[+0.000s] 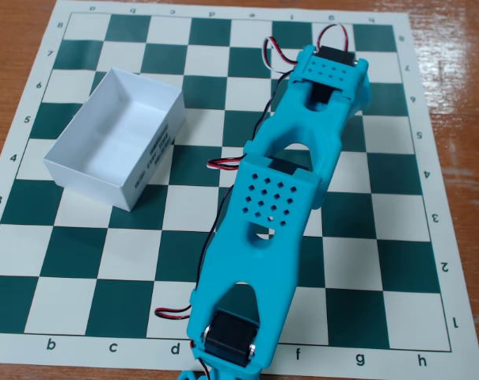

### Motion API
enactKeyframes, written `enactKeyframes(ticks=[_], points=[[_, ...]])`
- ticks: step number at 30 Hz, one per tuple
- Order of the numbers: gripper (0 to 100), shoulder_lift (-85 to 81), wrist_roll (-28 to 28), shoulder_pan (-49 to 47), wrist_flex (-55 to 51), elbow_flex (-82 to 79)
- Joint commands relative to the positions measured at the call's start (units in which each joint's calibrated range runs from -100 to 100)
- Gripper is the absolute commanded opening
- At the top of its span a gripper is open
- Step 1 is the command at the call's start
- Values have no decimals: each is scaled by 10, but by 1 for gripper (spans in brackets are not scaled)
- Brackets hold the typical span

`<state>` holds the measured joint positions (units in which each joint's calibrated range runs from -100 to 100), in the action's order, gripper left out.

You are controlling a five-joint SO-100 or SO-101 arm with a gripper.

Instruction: Grab the toy horse and put it in the box.

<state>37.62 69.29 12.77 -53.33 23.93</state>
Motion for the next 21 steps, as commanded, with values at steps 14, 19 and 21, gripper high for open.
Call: enactKeyframes(ticks=[14,19,21], points=[[2,29,-1,2,37,29],[1,13,0,0,33,21],[1,-1,-1,-3,32,12]])
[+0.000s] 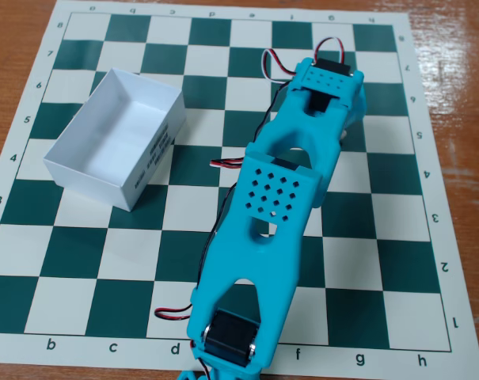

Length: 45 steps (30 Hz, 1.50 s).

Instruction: Grab the toy horse and put it in the box.

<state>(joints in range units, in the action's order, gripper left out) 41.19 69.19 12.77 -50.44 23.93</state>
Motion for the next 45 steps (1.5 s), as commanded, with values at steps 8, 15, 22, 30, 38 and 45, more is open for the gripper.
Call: enactKeyframes(ticks=[8,15,22,30,38,45], points=[[0,-131,-7,-22,-30,-55],[0,-222,-23,-56,-60,-121],[1,-274,-56,-128,-76,-161],[1,-284,-94,-246,-35,-162],[1,-277,-135,-353,47,-153],[0,-261,-152,-400,87,-168]])
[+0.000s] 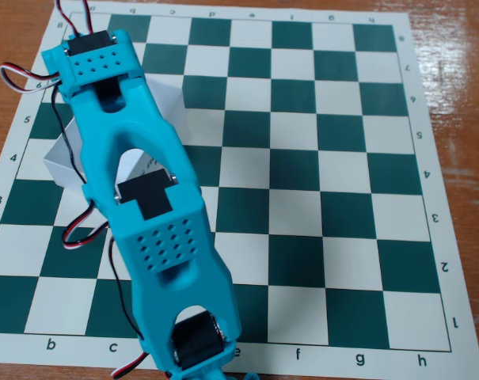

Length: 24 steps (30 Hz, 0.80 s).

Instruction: Grab the toy horse and put it in the box.

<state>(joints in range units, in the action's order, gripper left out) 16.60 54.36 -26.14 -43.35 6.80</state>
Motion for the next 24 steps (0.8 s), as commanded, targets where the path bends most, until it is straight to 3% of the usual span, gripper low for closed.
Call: enactKeyframes(ticks=[1,12,15,24], points=[[0,-13,-4,-12,21,-6],[1,-16,-9,15,101,-146],[5,-23,-12,21,96,-169],[18,-37,-43,22,-94,-118]])
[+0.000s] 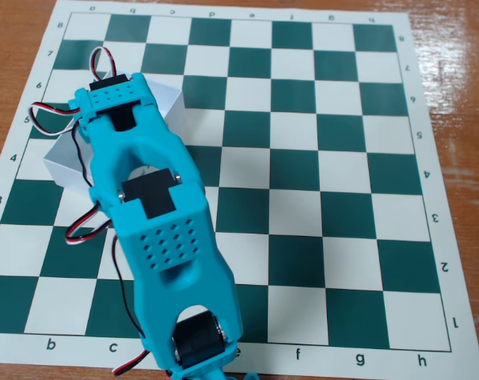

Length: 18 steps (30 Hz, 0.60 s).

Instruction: Grab the toy horse and put it in the box.

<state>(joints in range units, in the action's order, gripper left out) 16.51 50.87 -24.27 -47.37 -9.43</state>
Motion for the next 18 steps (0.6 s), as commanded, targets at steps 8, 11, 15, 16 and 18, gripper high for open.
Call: enactKeyframes(ticks=[8,11,15,16,18], points=[[18,-74,-21,8,-199,149],[18,-97,-21,19,-245,176],[18,-128,-21,42,-292,186],[15,-135,-21,49,-306,186],[6,-147,-21,66,-334,177]])
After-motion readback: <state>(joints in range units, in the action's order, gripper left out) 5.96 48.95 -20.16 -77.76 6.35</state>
